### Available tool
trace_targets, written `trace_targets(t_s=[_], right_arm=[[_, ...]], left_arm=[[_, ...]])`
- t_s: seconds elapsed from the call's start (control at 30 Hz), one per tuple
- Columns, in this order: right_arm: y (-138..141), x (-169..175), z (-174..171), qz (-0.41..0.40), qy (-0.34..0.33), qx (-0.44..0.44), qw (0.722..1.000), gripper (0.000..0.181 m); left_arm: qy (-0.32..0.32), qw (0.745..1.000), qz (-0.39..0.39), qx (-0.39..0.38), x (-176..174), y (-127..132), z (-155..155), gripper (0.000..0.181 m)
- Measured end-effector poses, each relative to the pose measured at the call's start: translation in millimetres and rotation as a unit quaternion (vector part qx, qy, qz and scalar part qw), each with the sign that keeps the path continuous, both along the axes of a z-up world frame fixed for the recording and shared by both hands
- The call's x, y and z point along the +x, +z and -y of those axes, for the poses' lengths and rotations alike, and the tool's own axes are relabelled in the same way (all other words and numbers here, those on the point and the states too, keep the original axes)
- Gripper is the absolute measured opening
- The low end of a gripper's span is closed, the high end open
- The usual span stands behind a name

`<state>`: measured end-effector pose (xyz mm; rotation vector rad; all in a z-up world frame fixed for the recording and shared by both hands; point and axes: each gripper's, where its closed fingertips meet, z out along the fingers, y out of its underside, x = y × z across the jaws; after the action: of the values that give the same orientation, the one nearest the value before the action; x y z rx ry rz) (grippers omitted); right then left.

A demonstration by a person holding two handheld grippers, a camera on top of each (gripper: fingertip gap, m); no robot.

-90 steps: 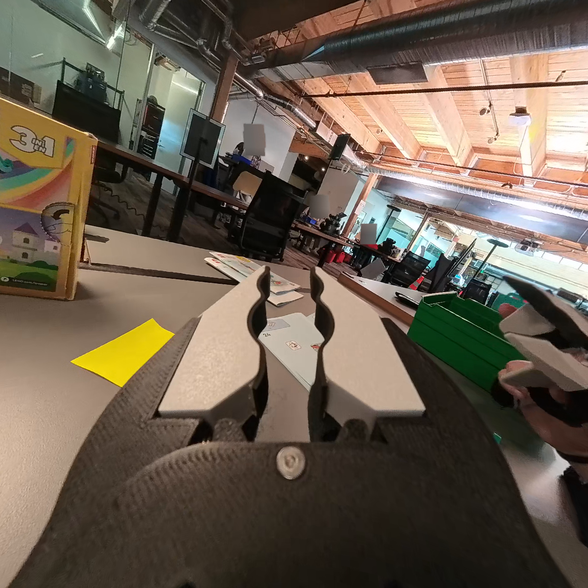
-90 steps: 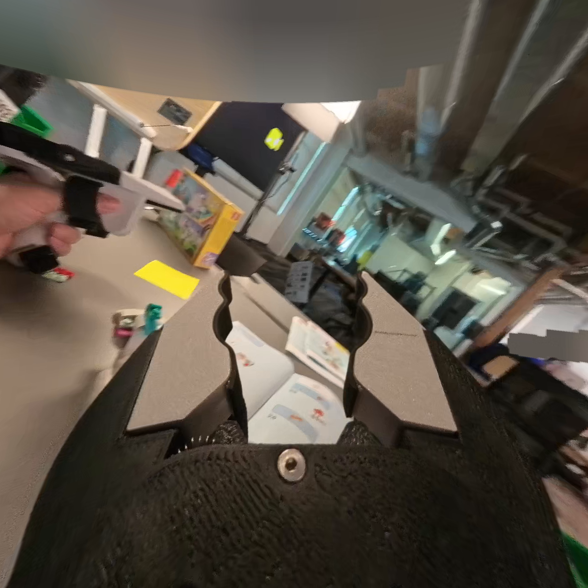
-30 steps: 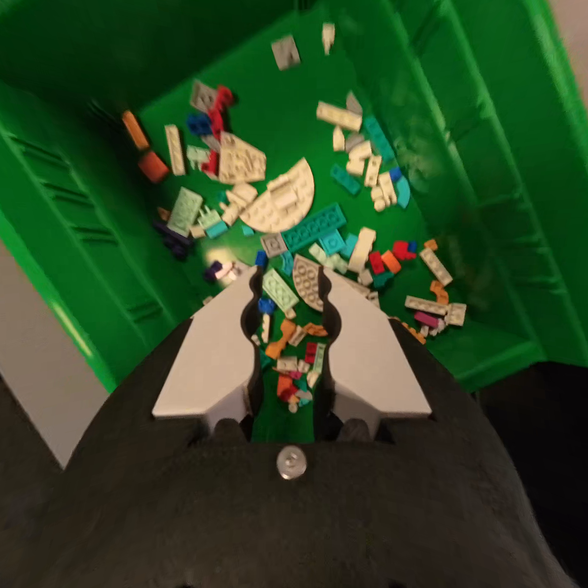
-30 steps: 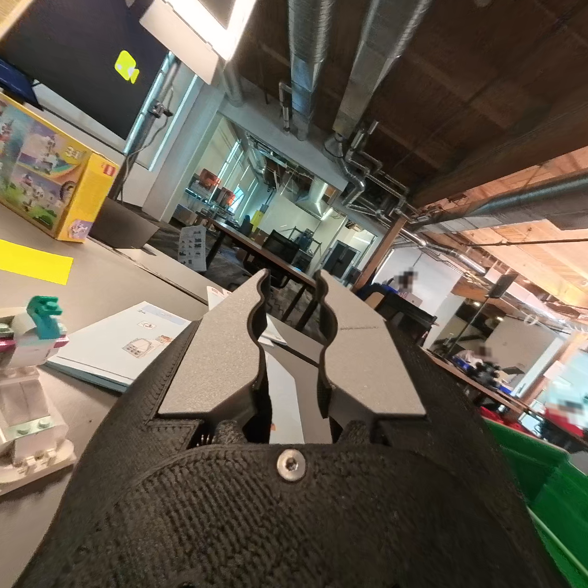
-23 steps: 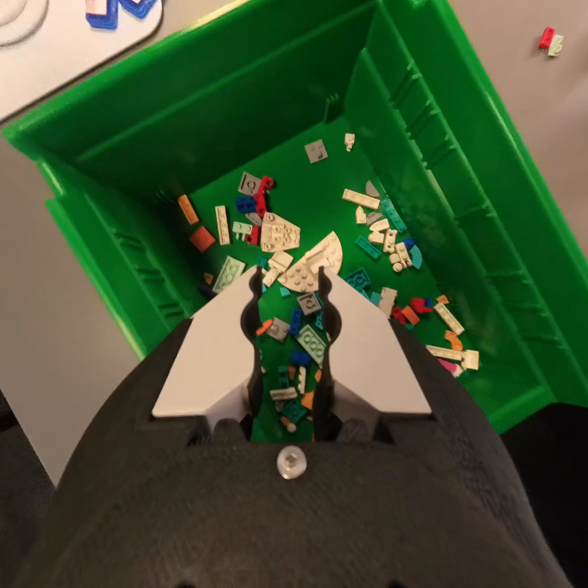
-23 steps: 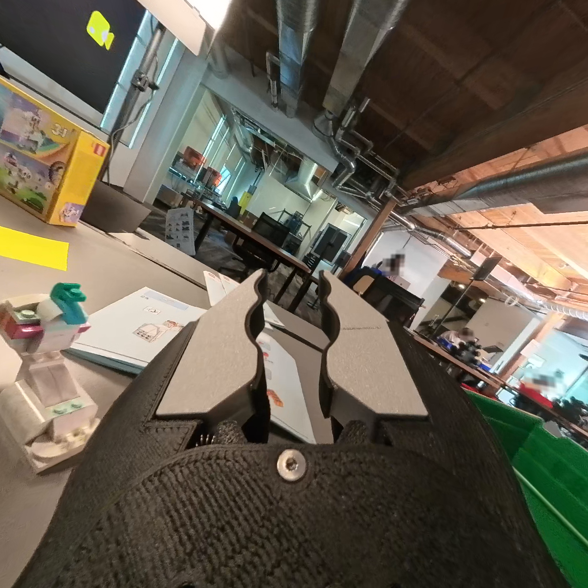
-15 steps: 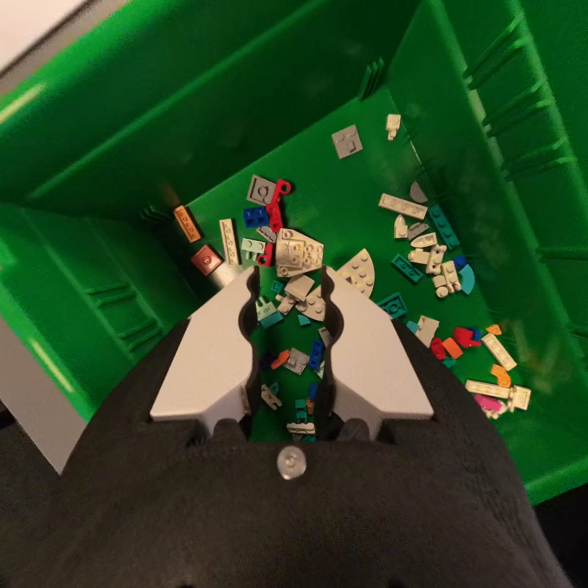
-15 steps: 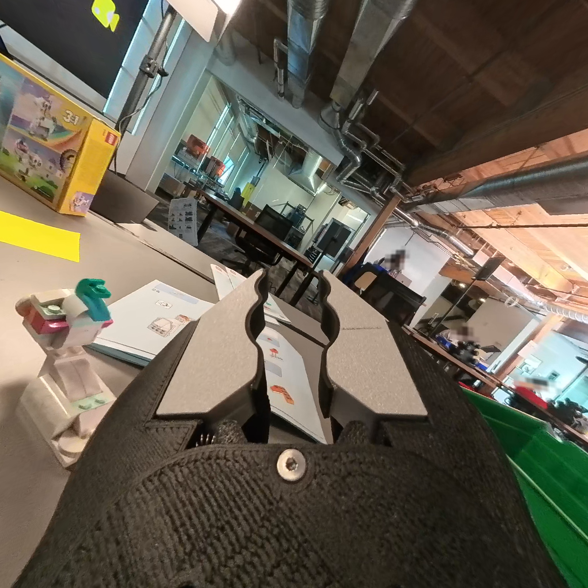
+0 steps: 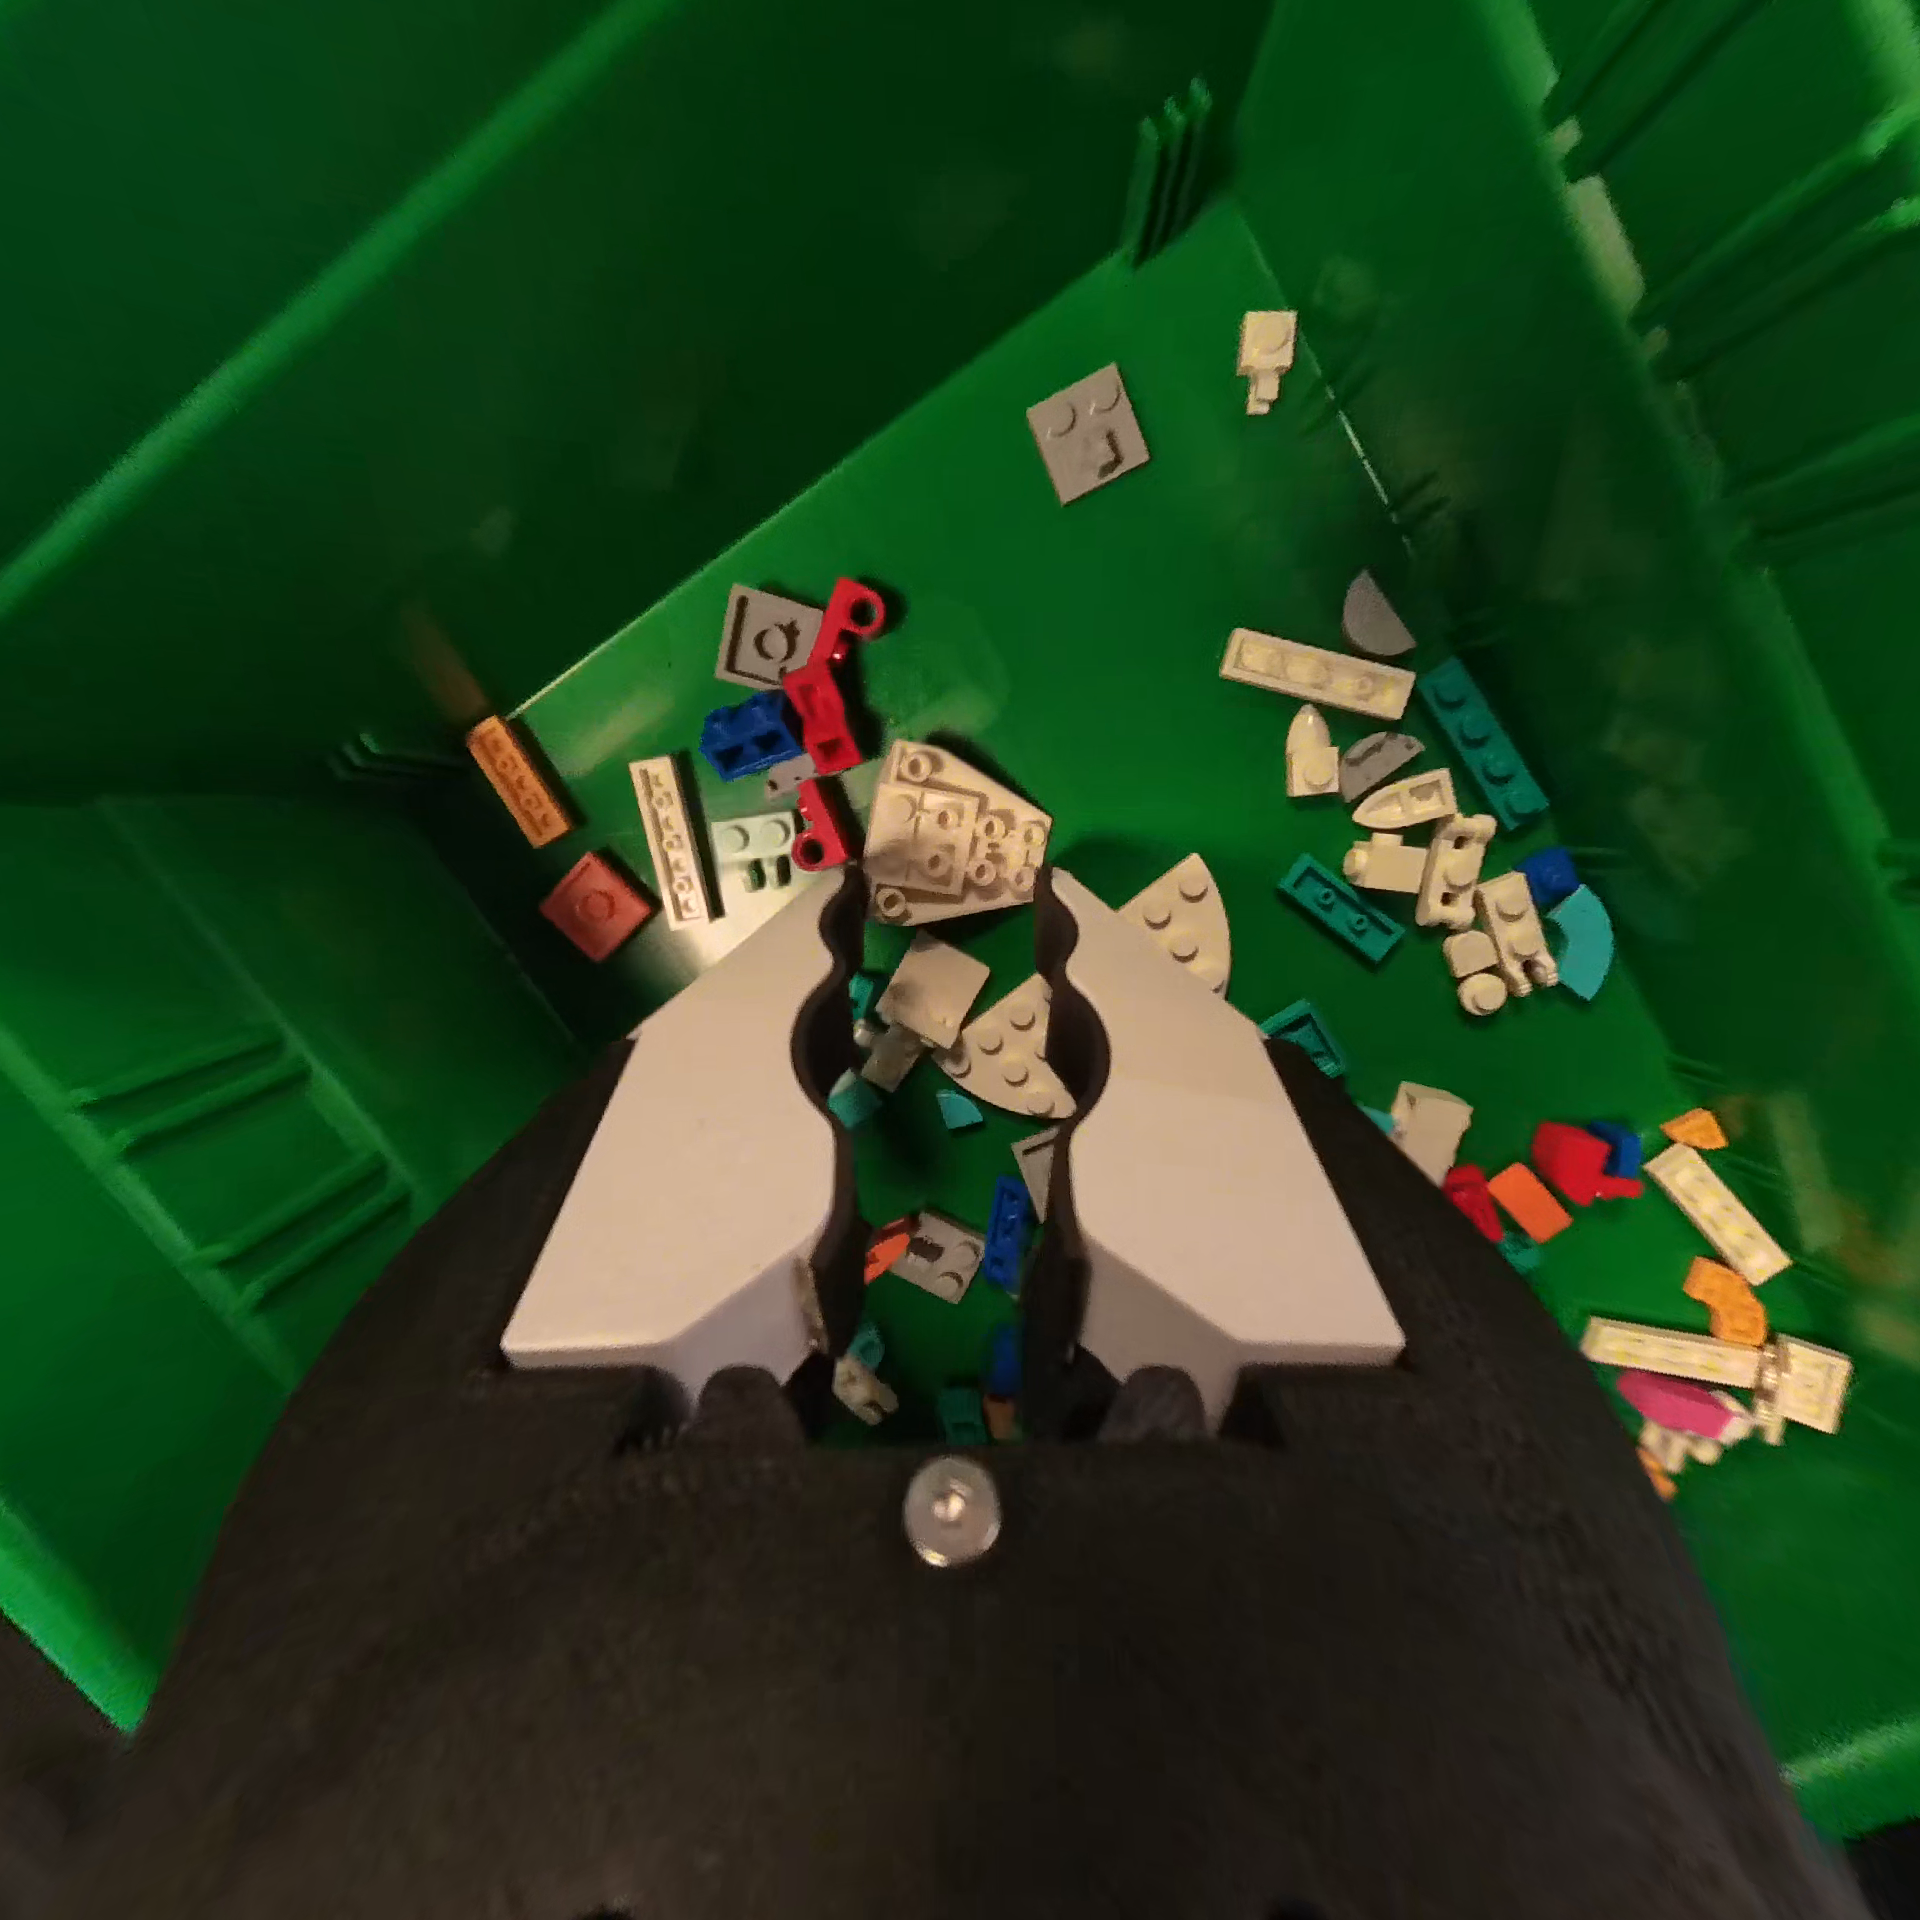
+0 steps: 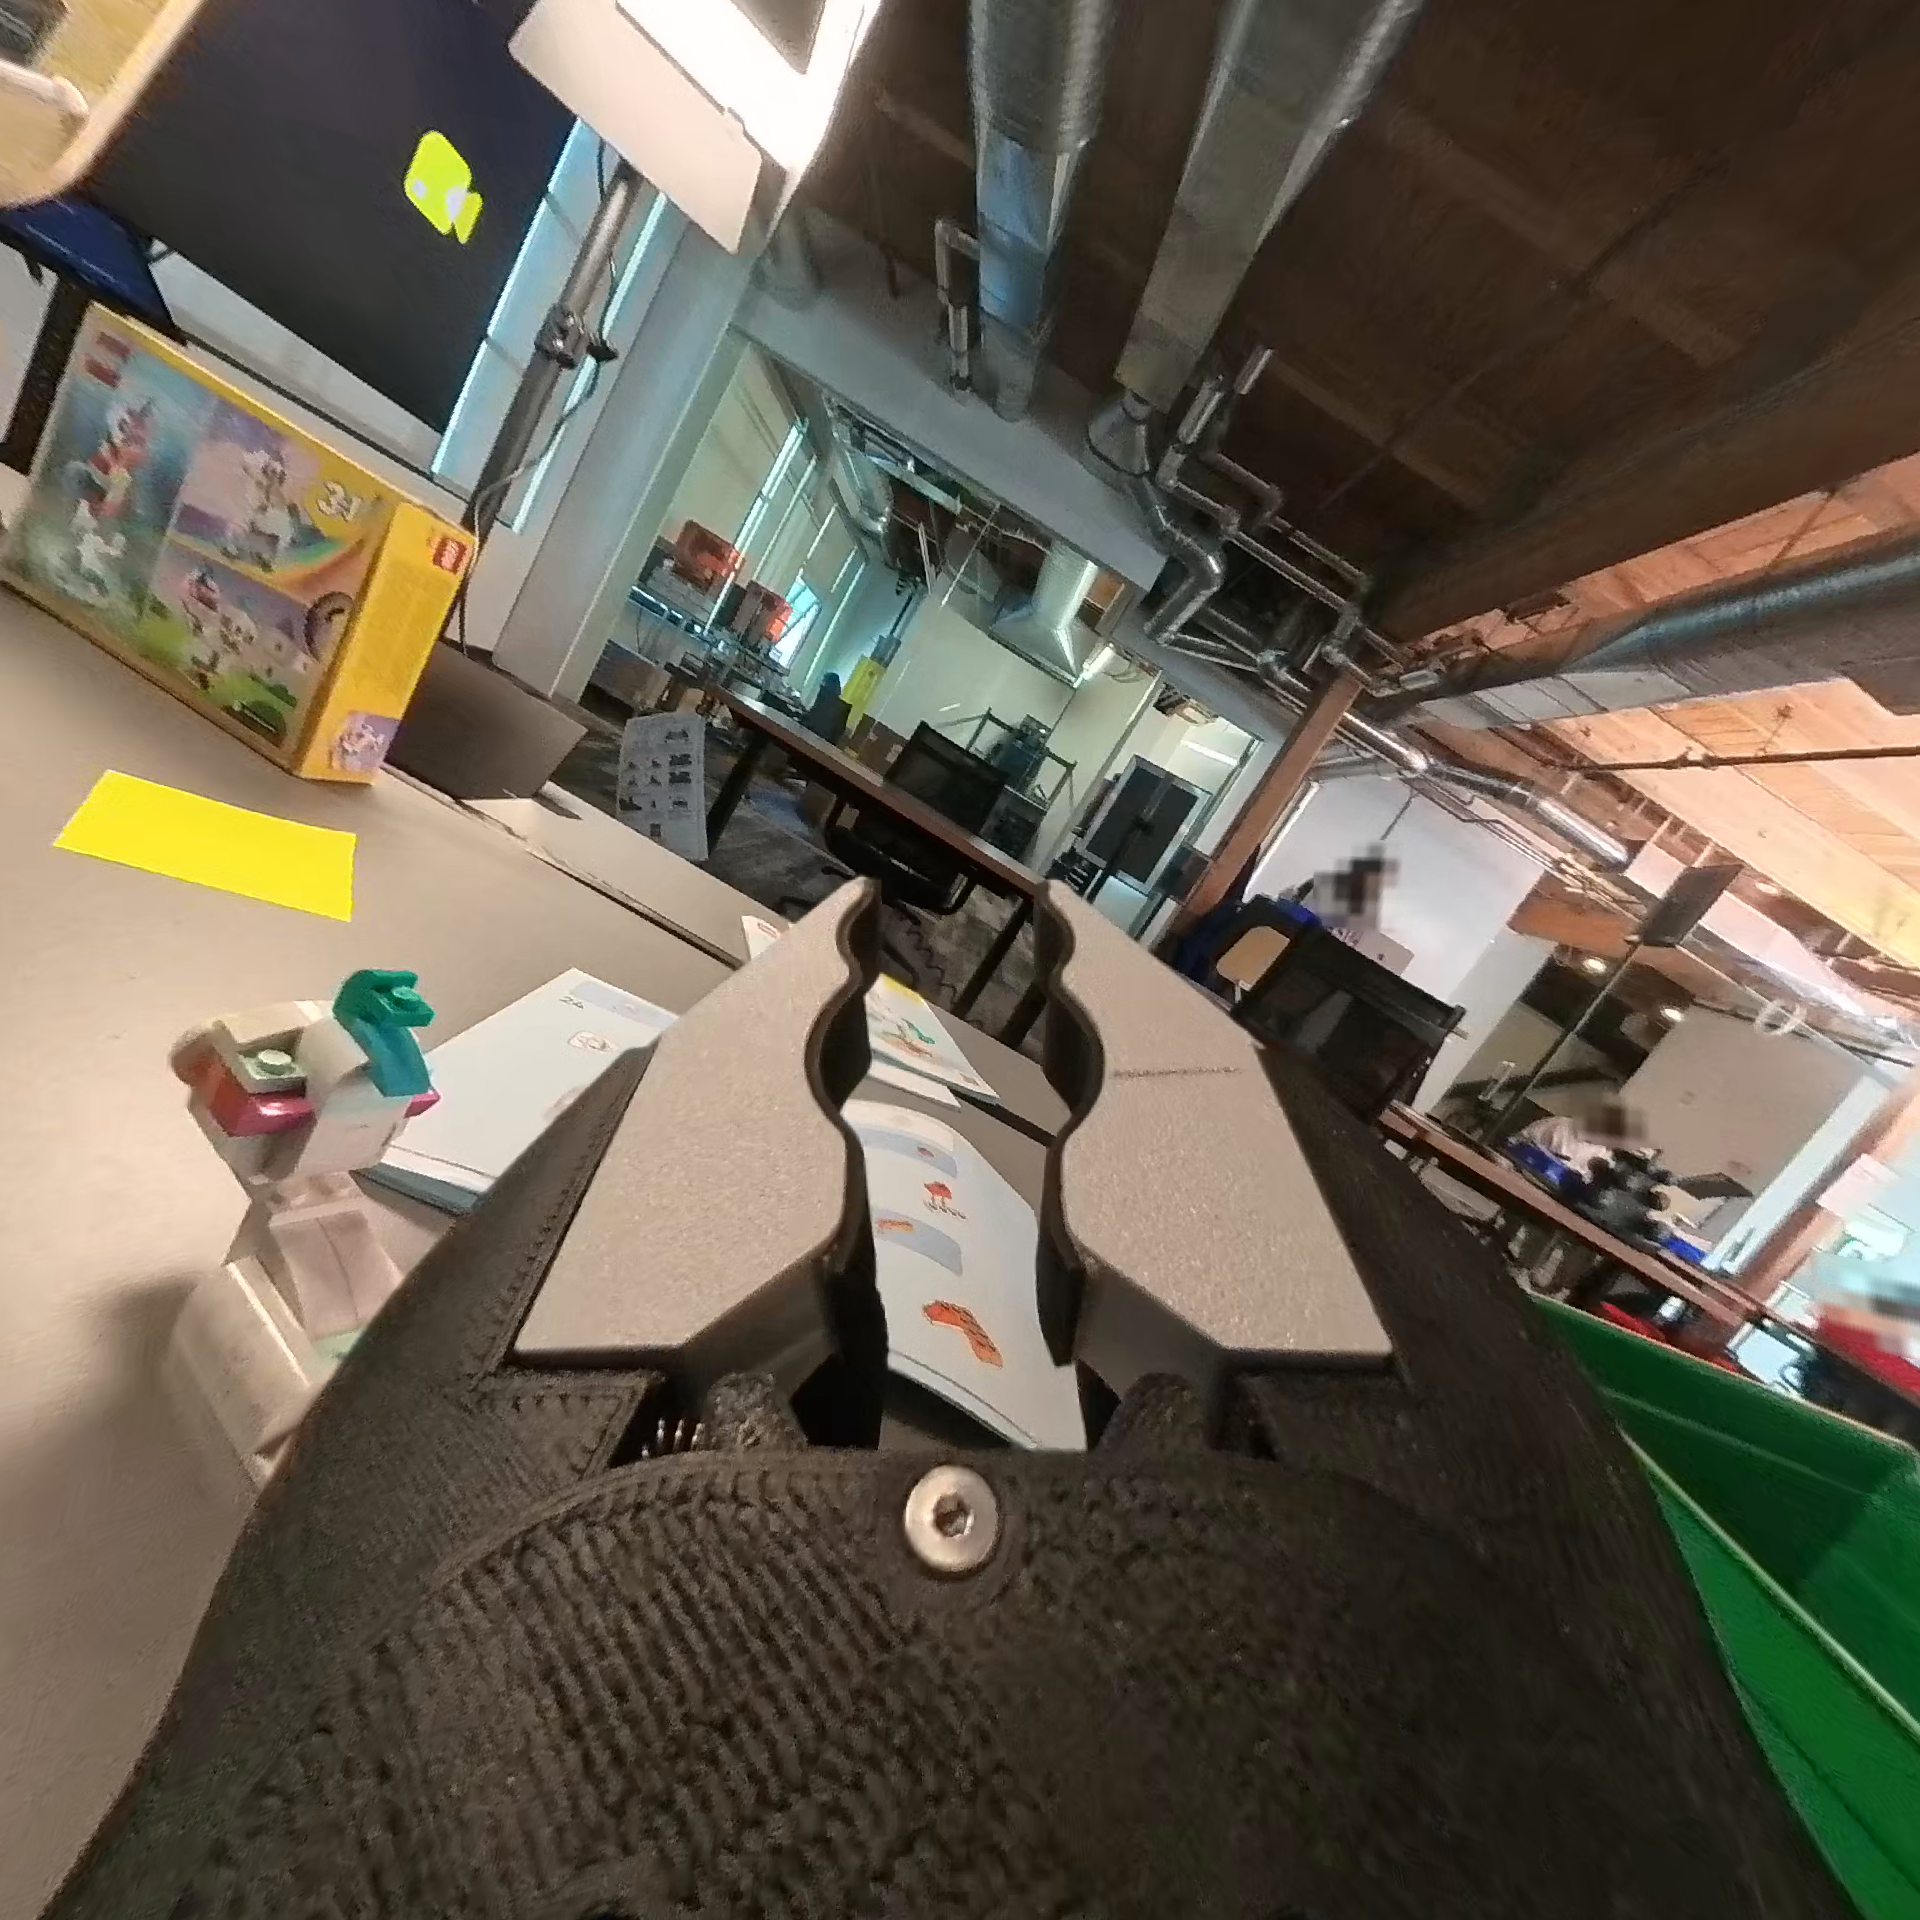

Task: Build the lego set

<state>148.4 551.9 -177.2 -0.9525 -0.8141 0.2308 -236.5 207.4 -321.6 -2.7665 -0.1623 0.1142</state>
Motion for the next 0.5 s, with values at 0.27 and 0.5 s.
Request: trace_targets(t_s=[0.27,0.5], right_arm=[[16.9,2.1,17.0,-0.015,0.033,0.025,0.999,0.024],[29.0,7.7,26.3,-0.014,0.049,0.042,0.998,0.025]], left_arm=[[0.032,0.985,-0.073,0.156,8.8,78.3,-5.4,0.031],[-0.043,0.942,-0.155,0.295,104.6,204.7,-23.7,0.031]])
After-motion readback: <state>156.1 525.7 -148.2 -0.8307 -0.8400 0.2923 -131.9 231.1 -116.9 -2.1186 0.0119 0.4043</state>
